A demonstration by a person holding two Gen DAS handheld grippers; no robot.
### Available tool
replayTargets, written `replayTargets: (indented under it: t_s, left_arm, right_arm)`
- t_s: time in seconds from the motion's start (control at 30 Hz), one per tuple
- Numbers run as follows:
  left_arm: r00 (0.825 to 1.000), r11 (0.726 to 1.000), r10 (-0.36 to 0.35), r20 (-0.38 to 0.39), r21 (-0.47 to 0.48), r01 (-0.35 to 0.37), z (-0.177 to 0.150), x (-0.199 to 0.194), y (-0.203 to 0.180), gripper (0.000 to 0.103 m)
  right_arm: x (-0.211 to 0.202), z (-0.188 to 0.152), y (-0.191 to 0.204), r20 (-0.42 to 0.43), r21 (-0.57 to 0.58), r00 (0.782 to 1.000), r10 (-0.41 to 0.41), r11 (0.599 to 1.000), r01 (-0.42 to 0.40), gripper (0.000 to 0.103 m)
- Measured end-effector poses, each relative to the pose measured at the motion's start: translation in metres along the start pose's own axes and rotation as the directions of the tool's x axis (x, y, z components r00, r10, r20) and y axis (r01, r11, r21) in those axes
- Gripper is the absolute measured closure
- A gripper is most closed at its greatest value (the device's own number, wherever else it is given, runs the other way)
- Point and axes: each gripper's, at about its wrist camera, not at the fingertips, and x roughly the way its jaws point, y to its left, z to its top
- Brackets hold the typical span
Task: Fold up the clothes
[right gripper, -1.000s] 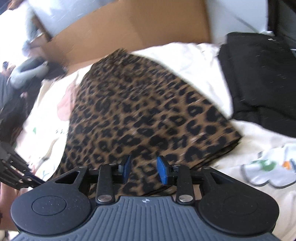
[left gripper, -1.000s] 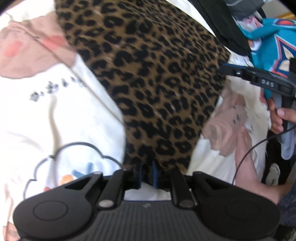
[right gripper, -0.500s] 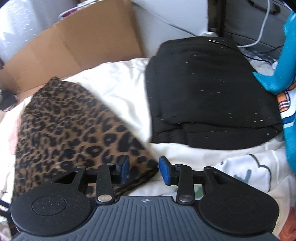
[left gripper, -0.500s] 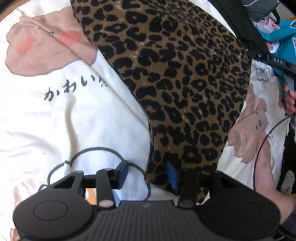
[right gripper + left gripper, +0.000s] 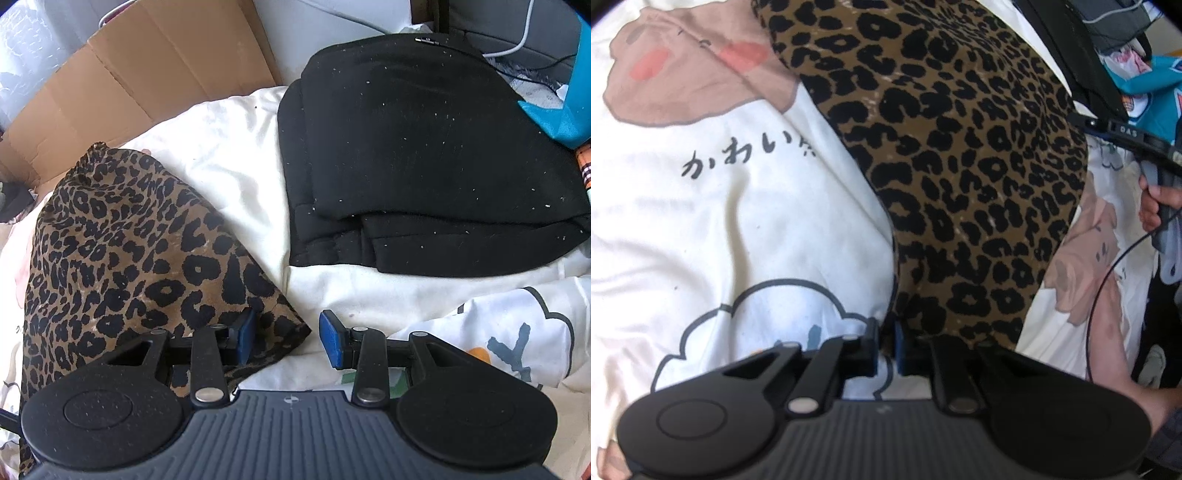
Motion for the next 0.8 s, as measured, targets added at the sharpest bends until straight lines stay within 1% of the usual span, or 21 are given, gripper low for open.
replayTargets:
  t_s: [0.1,0.2,0.27,0.4,0.43,0.5,0.63,0.73,0.8]
  left_arm:
    - [1.0,1.0,0.005,0.006,-0.006,-0.005,-0.003,0.001,0.0,0.08]
    - [1.0,1.0,0.001,0.002,0.002,-0.001,-0.005,0.004,-0.001,0.075]
    - [1.0,1.0,0.004,-0.009,0.015,-0.004,-0.003,0.006,-0.002,0.075]
    - [0.998,0.999,0.043,-0.039,0.024,-0.042,0.005,0.003,-0.004,0.075]
    - [0.997,0.997,0.066,-0.033,0.039,-0.065,0.007,-0.001,-0.007,0.075]
    - [0.995,0.993,0.1,-0.008,0.064,-0.099,0.015,-0.014,-0.011,0.075]
    - [0.989,0.987,0.132,0.071,0.08,-0.137,0.041,-0.041,-0.017,0.075]
    - [0.976,0.98,0.158,0.148,0.096,-0.173,0.063,-0.053,-0.027,0.075]
    - [0.964,0.976,0.171,0.203,0.101,-0.194,0.081,-0.059,-0.037,0.075]
  right_arm:
    - [-0.001,0.001,0.0,-0.005,-0.011,1.0,0.0,1.0,0.0,0.058]
    - [-0.002,0.001,-0.001,-0.008,-0.032,1.0,0.004,0.999,-0.004,0.058]
    - [-0.003,0.0,-0.002,-0.004,-0.037,1.0,0.006,0.999,-0.006,0.058]
    - [-0.006,-0.004,-0.004,0.006,-0.01,1.0,0.009,1.0,-0.009,0.058]
    - [-0.007,-0.004,-0.004,0.008,-0.006,1.0,0.009,1.0,-0.009,0.058]
    - [-0.011,-0.005,-0.004,0.012,0.002,1.0,0.013,1.0,-0.013,0.058]
    - [-0.019,-0.004,-0.004,0.025,0.009,0.999,0.035,0.999,-0.035,0.058]
    - [-0.026,0.0,-0.001,0.049,-0.003,0.997,0.057,0.998,-0.057,0.058]
    - [-0.03,0.002,0.001,0.066,-0.016,0.996,0.057,0.998,-0.056,0.058]
